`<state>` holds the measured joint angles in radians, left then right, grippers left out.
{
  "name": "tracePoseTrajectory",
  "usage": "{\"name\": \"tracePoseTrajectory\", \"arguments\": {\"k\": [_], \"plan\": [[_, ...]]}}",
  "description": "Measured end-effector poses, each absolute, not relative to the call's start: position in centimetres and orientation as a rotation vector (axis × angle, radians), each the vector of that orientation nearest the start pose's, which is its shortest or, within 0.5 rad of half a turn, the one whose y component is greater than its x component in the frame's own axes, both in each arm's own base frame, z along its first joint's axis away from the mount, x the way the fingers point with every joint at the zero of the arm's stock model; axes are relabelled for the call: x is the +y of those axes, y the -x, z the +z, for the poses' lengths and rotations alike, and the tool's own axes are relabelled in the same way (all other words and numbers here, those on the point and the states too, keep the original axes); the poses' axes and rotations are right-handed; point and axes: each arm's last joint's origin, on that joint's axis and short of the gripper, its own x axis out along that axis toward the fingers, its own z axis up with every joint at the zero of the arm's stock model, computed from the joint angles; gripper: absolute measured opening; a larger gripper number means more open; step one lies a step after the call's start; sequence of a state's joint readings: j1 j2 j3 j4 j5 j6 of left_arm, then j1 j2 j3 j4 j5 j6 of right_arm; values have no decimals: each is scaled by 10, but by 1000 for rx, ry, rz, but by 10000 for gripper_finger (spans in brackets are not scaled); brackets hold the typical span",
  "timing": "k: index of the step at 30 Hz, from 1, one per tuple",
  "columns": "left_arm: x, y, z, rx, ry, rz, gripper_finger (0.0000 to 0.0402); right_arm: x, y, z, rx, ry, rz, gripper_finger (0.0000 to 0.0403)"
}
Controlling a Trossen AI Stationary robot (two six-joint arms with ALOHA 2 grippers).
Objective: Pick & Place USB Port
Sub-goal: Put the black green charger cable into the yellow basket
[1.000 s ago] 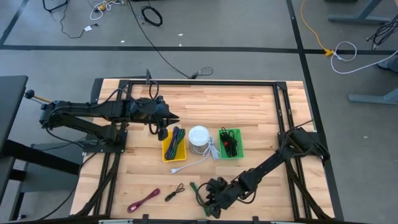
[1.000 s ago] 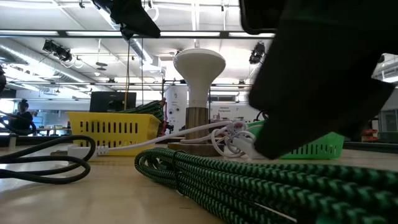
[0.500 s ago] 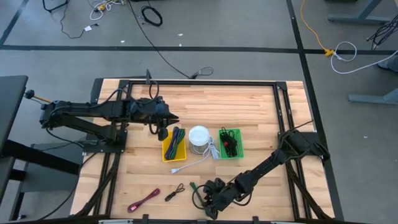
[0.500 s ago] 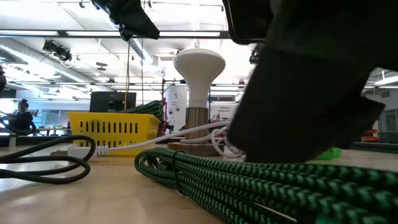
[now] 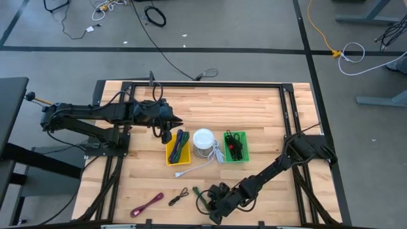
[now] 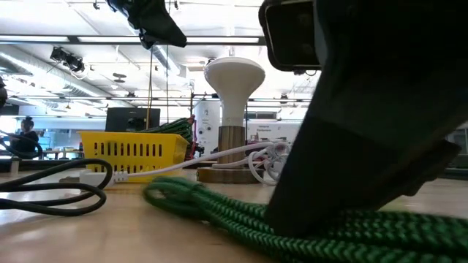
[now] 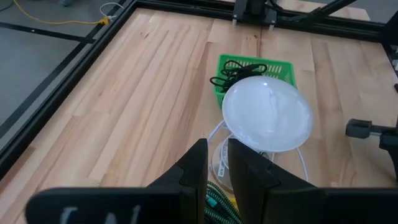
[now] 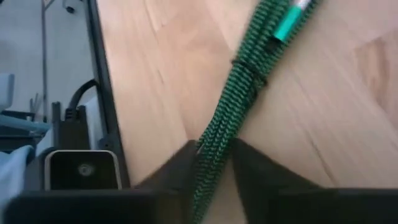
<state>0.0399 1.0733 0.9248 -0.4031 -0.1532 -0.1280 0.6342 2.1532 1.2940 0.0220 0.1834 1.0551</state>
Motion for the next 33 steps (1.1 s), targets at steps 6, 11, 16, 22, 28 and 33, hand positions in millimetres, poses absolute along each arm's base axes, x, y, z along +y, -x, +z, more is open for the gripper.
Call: {"name": "tracePoseTrajectory", "arguments": {"k": [6,11,16,22,28,33], "plan": [[13,-227,308,540,93,223,69,255,-357,115,894,-625,32,12],[13,-227,308,541,93,223,69,260,-364,143,856,-563,77,4],[13,-226,307,547,97,224,69,256,-364,170,929,-421,-42,2],[13,-227,308,542,117,215,69,248,-359,225,888,-296,-130,1],[11,-230,312,493,141,121,69,228,-339,284,755,-193,-214,1],[9,-236,325,351,130,54,69,204,-317,327,602,-92,-357,0]]}}
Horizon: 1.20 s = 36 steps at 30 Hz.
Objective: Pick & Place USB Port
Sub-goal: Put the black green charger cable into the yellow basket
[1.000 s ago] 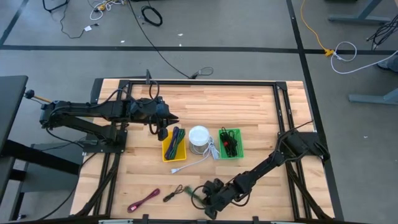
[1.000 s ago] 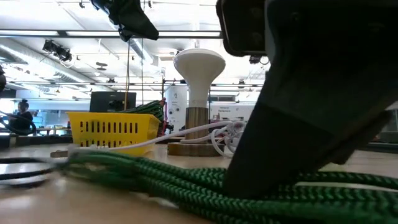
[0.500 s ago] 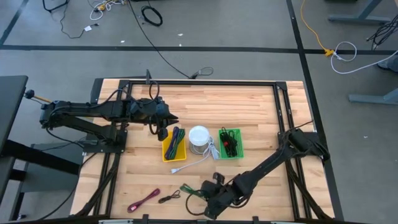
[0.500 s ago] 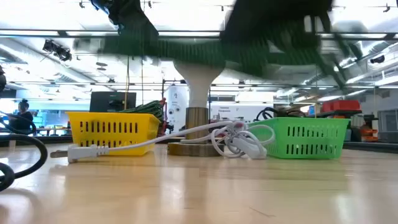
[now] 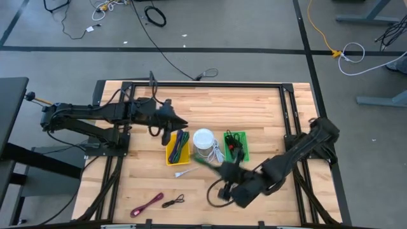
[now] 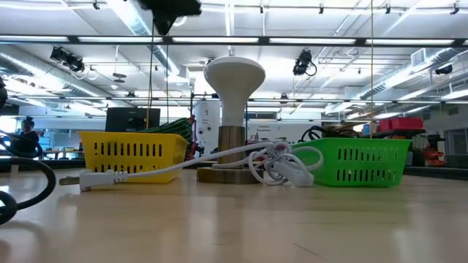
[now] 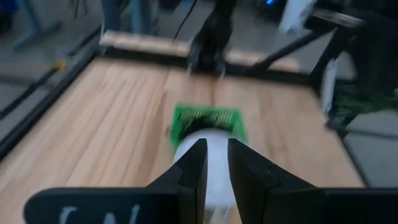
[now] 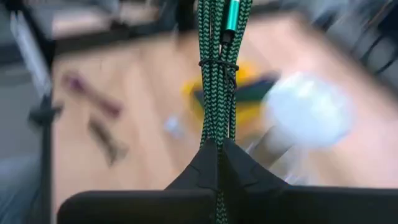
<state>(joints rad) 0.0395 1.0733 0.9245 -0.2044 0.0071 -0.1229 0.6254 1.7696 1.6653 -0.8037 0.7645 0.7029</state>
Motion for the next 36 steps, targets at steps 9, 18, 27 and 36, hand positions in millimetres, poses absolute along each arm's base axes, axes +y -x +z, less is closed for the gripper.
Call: {"name": "tracePoseTrajectory", "arguments": {"k": [9,18,27,36], "plan": [[2,-246,363,-66,75,-186,69,183,-300,381,326,30,-496,0],[-15,-270,362,-215,26,-330,70,176,-318,402,225,105,-425,0],[-25,-283,353,-239,-16,-359,142,167,-323,402,233,117,-443,0],[-28,-281,358,-297,-22,-369,197,162,-326,401,235,97,-435,0]]}}
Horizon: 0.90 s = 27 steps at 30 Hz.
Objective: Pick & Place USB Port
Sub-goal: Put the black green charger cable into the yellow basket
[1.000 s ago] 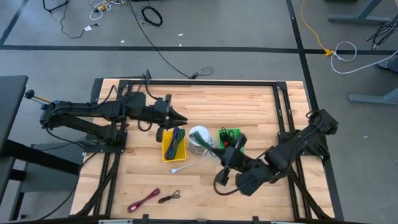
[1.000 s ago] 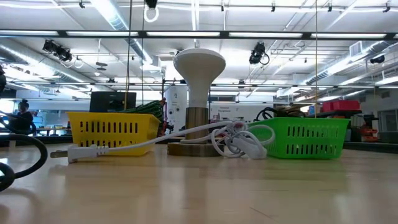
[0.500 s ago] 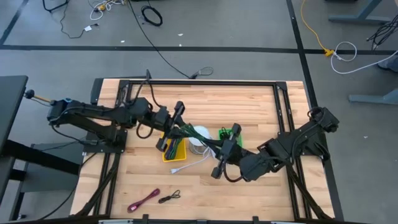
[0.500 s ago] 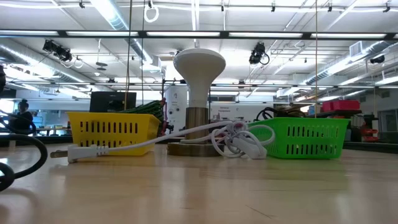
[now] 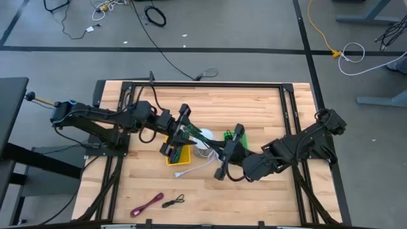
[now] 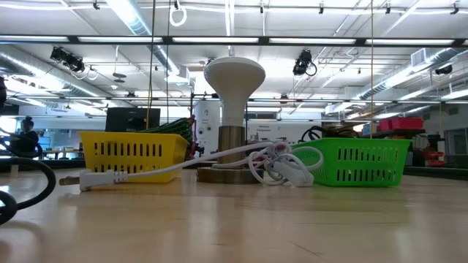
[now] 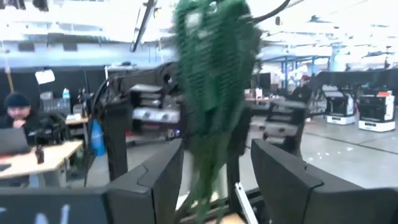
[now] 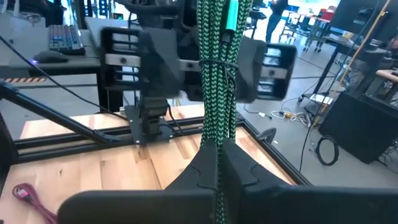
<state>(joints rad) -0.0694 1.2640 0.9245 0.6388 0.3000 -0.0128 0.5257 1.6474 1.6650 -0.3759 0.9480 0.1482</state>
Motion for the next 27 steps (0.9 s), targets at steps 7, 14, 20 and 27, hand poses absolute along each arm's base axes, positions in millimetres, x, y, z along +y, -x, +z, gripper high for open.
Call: {"name": "tracePoseTrajectory", "arguments": {"k": [7,14,20,27], "plan": [[-29,-280,363,-349,-28,-369,193,153,-335,398,245,75,-429,0],[-28,-280,362,-337,-18,-330,178,146,-342,396,250,71,-427,0],[-27,-280,362,-333,-18,-324,32,146,-343,397,241,73,-416,0],[-24,-281,360,-315,10,-270,20,146,-343,395,271,71,-362,18]]}}
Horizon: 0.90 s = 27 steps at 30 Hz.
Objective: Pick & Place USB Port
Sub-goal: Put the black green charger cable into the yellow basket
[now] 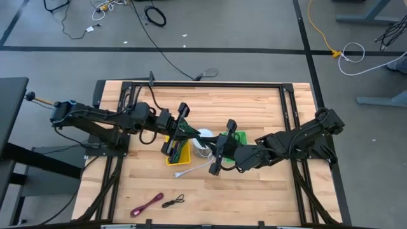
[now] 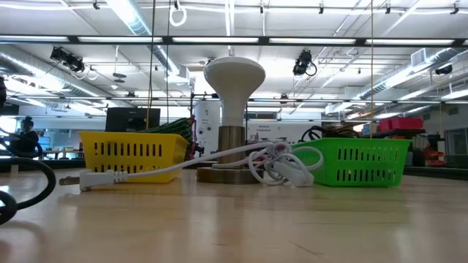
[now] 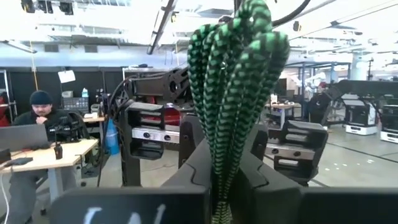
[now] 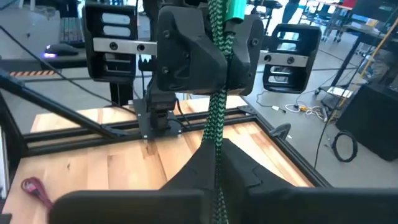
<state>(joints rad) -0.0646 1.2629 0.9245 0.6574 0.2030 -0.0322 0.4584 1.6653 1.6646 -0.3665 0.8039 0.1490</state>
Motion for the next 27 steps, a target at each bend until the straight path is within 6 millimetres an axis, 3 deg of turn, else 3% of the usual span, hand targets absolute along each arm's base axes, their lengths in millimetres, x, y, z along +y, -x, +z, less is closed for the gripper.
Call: {"name": "tracePoseTrajectory", "arguments": {"k": [8,12,20,27], "plan": [[-10,-284,355,-256,45,-208,19,146,-337,390,321,117,-406,102],[3,-280,352,-177,81,-146,19,144,-330,386,372,74,-416,125],[14,-236,355,60,140,70,19,140,-305,373,516,28,-521,119],[4,-211,324,447,266,216,19,143,-297,370,541,7,-548,97]]}}
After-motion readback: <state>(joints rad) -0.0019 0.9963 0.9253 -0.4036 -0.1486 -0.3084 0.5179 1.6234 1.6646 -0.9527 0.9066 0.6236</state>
